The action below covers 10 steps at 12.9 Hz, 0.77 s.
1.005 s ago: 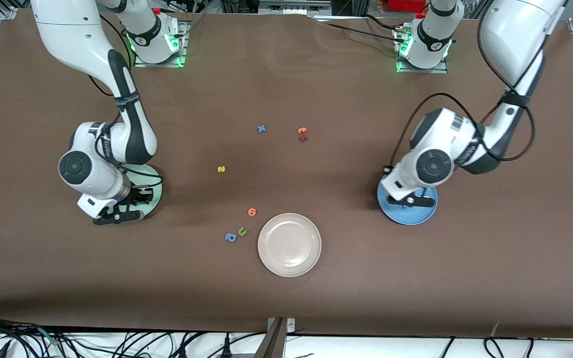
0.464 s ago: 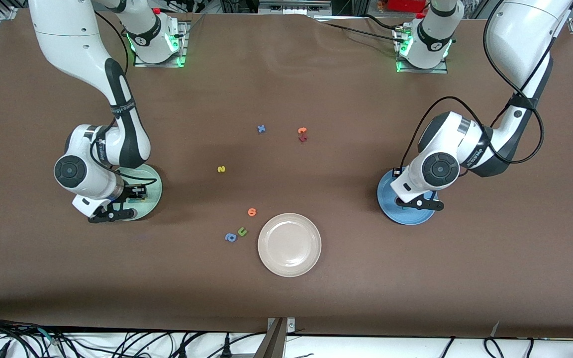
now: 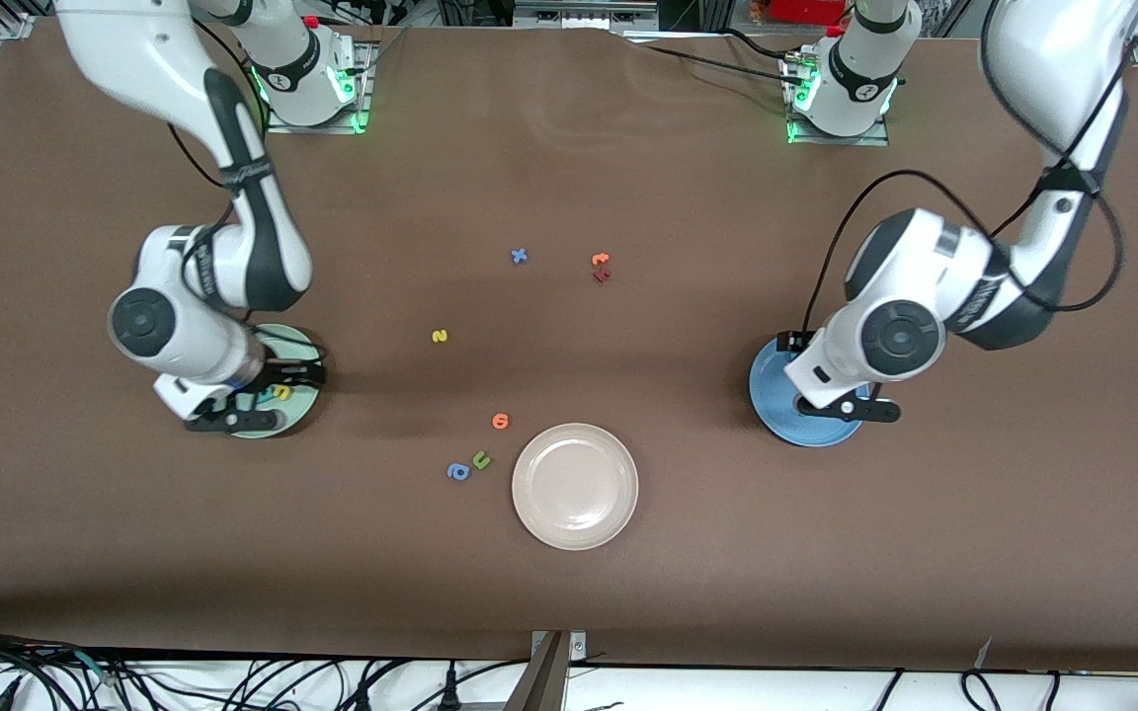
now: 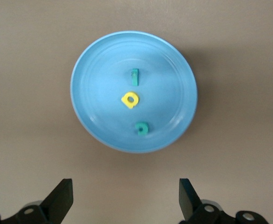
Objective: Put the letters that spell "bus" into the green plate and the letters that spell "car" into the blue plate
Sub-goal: 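Release both teal letters, b on the green plate, c on the blue, then grasp the yellow 2 with the right gripper while the left gripper withdraws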
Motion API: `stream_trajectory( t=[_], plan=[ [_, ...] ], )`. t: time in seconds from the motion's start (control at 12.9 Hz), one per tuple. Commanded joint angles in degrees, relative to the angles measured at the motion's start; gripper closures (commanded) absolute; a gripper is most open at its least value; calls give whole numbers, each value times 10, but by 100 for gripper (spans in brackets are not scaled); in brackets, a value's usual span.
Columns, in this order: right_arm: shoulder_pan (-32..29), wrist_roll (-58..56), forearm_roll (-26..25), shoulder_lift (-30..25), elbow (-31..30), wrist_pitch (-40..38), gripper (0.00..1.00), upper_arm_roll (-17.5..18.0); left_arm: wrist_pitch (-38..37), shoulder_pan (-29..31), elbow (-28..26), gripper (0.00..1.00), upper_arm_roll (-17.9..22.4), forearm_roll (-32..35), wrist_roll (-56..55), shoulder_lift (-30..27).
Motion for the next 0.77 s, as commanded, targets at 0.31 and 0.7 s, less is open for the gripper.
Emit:
stream_trajectory(
  t=[0.31,0.7],
  plan=[
    [20,251,-3,-20,-46,59,1,114,-223,39,196,0,-13,-50,103,-25],
    [20,246,-49,-42,-149,194,1,162,-128,-7,109,0,138,-103,230,-144]
  ],
)
